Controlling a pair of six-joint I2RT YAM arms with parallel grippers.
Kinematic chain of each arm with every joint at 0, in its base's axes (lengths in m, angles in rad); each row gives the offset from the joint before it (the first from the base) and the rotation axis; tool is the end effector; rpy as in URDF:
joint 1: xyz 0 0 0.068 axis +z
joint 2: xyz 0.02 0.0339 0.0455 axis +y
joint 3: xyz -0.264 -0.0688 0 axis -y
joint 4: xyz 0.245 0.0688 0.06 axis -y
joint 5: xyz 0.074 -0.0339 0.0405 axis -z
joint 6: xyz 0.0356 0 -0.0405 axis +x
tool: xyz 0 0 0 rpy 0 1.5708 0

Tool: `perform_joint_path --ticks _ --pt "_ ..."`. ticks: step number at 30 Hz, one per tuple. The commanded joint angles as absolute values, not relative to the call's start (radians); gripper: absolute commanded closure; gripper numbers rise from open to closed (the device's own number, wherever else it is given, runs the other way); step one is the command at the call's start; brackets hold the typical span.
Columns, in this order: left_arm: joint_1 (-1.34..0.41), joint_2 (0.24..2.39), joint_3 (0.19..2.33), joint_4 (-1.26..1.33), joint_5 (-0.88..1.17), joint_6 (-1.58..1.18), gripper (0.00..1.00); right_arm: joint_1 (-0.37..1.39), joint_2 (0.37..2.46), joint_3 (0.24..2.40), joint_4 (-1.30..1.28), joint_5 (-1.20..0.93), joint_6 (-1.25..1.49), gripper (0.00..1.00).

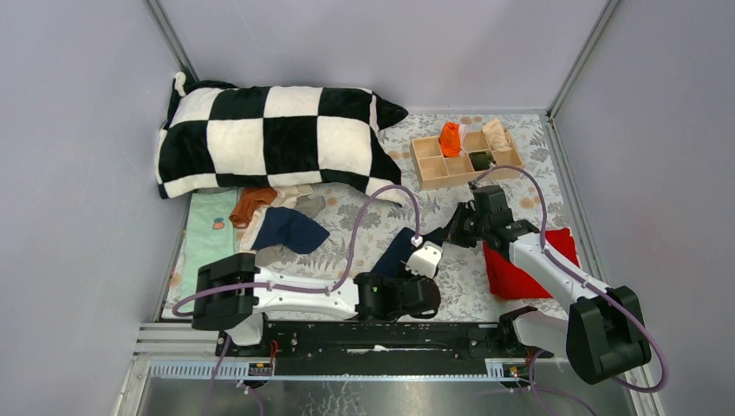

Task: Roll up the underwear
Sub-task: Fold the underwear at the center of the board.

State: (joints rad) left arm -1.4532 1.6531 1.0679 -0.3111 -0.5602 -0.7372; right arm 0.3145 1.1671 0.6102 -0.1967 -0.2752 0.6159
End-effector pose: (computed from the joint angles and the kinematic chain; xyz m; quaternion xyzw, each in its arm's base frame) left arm 0.0592 -0.3395 0.2099 0.2321 0.8814 -0.1633 0.3775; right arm 0.2204 0.0819 0.2036 0.0826 0.9069 0.2891 0.2953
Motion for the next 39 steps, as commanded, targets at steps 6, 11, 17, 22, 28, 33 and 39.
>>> perform_joint_path --ticks 6,11,17,22,28,33,39 --pt "-1.38 1.531 0.915 -0.102 -0.395 -0.716 1.0 0.31 1.165 0.735 -0.339 -0.267 0.514 1.0" --pt "-1.344 1.483 0.864 -0.081 -0.381 -0.732 1.0 0.313 1.205 0.77 -0.37 -0.278 0.508 1.0" --pt "-1.3 1.421 0.797 -0.044 -0.348 -0.753 1.0 0.354 1.263 0.823 -0.401 -0.207 0.511 1.0" --pt "-1.273 1.394 0.757 -0.029 -0.334 -0.756 1.0 0.424 1.334 0.89 -0.418 -0.131 0.524 1.0" --pt "-1.252 1.353 0.706 -0.015 -0.33 -0.761 1.0 0.476 1.43 0.962 -0.431 -0.073 0.534 1.0" --pt "-1.236 1.327 0.658 -0.003 -0.317 -0.766 1.0 0.494 1.5 0.996 -0.423 -0.057 0.537 1.0" --pt "-1.228 1.304 0.603 0.032 -0.307 -0.781 1.0 0.518 1.571 1.027 -0.42 -0.039 0.536 1.0"
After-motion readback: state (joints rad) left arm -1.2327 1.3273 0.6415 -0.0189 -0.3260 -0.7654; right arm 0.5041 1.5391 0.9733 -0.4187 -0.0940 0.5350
